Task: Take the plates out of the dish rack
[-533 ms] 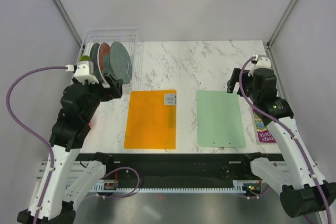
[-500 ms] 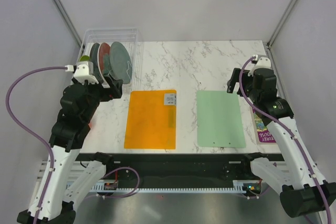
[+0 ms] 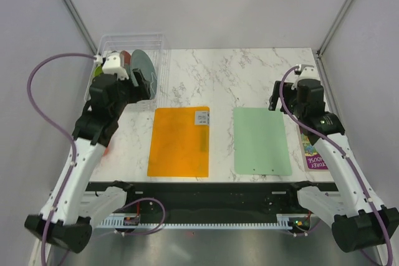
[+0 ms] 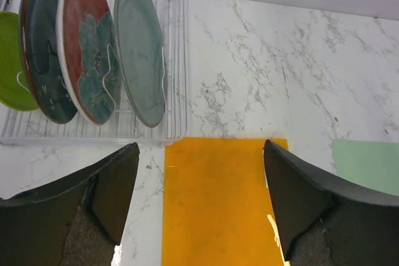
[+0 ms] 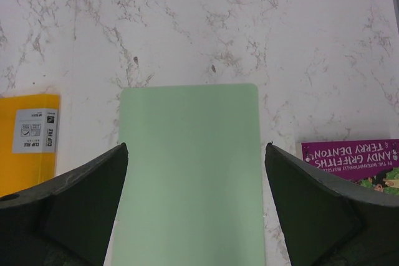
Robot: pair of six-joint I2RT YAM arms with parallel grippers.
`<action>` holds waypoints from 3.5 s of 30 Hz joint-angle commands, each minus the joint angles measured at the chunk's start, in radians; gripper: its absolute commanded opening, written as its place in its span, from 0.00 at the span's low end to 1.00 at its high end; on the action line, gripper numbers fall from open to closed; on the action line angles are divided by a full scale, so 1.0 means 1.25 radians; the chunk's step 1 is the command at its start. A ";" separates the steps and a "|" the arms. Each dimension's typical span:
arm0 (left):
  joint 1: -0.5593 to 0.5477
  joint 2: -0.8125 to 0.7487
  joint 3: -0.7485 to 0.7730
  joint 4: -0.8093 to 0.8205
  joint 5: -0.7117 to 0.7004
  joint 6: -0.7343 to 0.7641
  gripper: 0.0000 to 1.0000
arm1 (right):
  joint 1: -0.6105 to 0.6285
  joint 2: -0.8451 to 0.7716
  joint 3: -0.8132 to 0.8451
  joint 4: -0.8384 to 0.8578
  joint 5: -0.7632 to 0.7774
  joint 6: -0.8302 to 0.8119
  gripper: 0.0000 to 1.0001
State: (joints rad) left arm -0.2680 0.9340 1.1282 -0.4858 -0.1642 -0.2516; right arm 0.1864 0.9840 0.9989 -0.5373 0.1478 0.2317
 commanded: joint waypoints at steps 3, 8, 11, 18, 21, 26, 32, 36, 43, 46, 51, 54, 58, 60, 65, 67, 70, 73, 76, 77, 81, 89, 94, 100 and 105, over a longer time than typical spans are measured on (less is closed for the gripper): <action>0.018 0.239 0.124 0.101 -0.078 0.021 0.87 | 0.001 0.057 0.030 0.020 -0.010 -0.011 0.98; 0.047 0.333 0.153 0.173 -0.156 -0.002 0.88 | 0.001 0.083 0.032 0.026 -0.018 -0.006 0.98; 0.060 0.382 0.177 0.181 -0.199 -0.011 0.87 | 0.002 0.093 0.030 0.033 -0.015 -0.009 0.98; 0.084 0.457 0.202 0.222 -0.227 0.013 0.88 | 0.002 0.122 0.026 0.037 -0.009 -0.014 0.98; 0.105 0.492 0.209 0.225 -0.209 0.009 0.86 | 0.001 0.126 0.021 0.040 -0.005 -0.012 0.98; 0.138 0.550 0.226 0.244 -0.160 0.004 0.81 | 0.001 0.134 0.015 0.044 -0.003 -0.009 0.98; 0.152 0.617 0.253 0.248 -0.117 -0.004 0.73 | 0.002 0.153 0.012 0.047 0.003 -0.009 0.98; 0.155 0.649 0.262 0.246 -0.085 -0.010 0.62 | 0.002 0.155 0.007 0.047 0.000 -0.003 0.98; 0.157 0.659 0.278 0.223 -0.082 -0.021 0.02 | 0.002 0.153 -0.005 0.051 0.000 0.002 0.98; 0.157 0.644 0.293 0.205 -0.097 -0.012 0.02 | 0.001 0.156 -0.011 0.053 -0.007 0.005 0.98; 0.153 0.598 0.312 0.194 -0.151 0.015 0.02 | 0.001 0.158 -0.019 0.053 -0.016 0.012 0.98; 0.144 0.573 0.326 0.189 -0.183 0.040 0.02 | 0.002 0.156 -0.024 0.052 -0.024 0.018 0.98; 0.115 0.530 0.347 0.191 -0.232 0.077 0.02 | 0.001 0.154 -0.024 0.052 -0.035 0.023 0.98; 0.095 0.524 0.371 0.192 -0.260 0.107 0.02 | 0.001 0.153 -0.024 0.052 -0.037 0.024 0.98; 0.055 0.512 0.447 0.189 -0.307 0.177 0.02 | 0.002 0.148 -0.021 0.049 -0.037 0.027 0.98; 0.032 0.500 0.462 0.189 -0.334 0.194 0.02 | 0.002 0.144 -0.020 0.047 -0.052 0.028 0.98; 0.009 0.454 0.488 0.168 -0.308 0.195 0.02 | 0.001 0.136 -0.011 0.059 -0.095 0.038 0.98; 0.008 0.377 0.481 0.125 -0.127 0.165 0.02 | 0.002 0.133 0.011 0.086 -0.185 0.053 0.98; 0.008 0.305 0.436 0.106 -0.001 0.070 0.02 | 0.001 0.141 0.035 0.140 -0.303 0.092 0.98; 0.009 0.291 0.402 0.108 0.024 0.024 0.02 | 0.002 0.147 0.037 0.188 -0.333 0.110 0.98; 0.009 0.238 0.322 0.133 0.206 -0.091 0.02 | 0.002 0.181 0.035 0.328 -0.490 0.242 0.98; 0.008 0.189 0.082 0.371 0.417 -0.331 0.02 | 0.069 0.225 0.018 0.522 -0.540 0.348 0.98; 0.006 0.204 -0.020 0.540 0.479 -0.445 0.02 | 0.129 0.259 -0.012 0.583 -0.532 0.372 0.98; 0.005 0.221 -0.090 0.654 0.526 -0.525 0.02 | 0.159 0.307 -0.051 0.658 -0.528 0.401 0.98; 0.003 0.226 -0.142 0.732 0.558 -0.563 0.02 | 0.160 0.333 -0.052 0.684 -0.534 0.396 0.98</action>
State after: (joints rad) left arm -0.2600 1.2354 0.9657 0.1276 0.4381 -0.8051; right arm 0.3824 1.3903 0.9321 0.2138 -0.5003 0.7151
